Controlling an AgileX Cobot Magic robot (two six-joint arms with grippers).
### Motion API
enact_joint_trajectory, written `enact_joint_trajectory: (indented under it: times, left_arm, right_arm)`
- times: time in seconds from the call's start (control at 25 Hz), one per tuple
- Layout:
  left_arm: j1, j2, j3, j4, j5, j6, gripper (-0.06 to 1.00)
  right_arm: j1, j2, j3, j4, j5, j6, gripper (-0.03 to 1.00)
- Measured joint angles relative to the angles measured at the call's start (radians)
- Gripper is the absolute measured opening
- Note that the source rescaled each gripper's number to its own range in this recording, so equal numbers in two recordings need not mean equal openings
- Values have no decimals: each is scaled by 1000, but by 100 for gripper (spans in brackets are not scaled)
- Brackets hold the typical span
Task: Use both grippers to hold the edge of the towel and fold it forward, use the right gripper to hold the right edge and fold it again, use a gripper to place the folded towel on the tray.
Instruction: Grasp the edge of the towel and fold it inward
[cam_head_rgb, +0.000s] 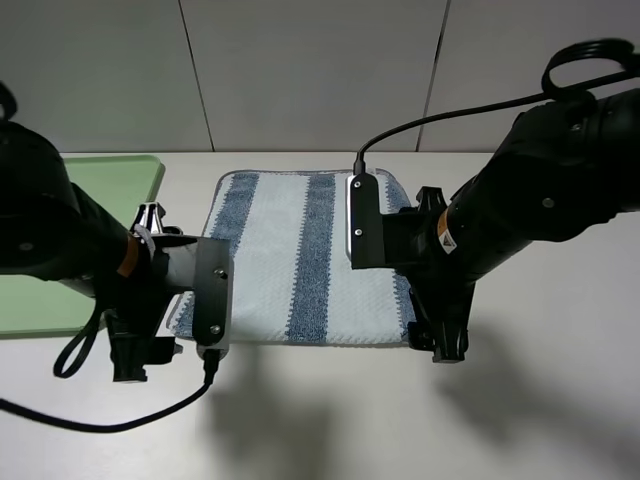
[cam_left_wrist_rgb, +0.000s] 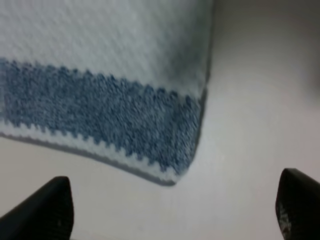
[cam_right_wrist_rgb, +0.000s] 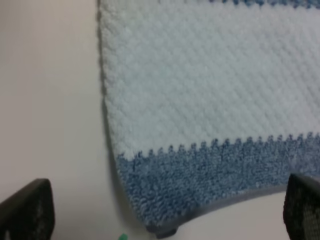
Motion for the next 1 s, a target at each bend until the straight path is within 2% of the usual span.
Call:
enact_joint_trajectory:
  times: [0.2,0.48,0.64,0.84,1.0]
  left_arm:
    - [0,84,-89,-38,-12,22,79]
    - [6,191,-187,-171,-7,144,77]
    - [60,212,-217,-255,-7,206,77]
    - [137,219,-221,-266,-25,224,77]
    - [157,219,-221,-254,-98,242,77]
  right_arm:
    - [0,23,0,3,-13,-40,100]
    - [0,63,0,5,-31,-59,100]
    - [0,81,0,10,-49,-60,100]
    - [0,108,0,13,-77,-60,100]
    - [0,117,0,15,-83,-61,100]
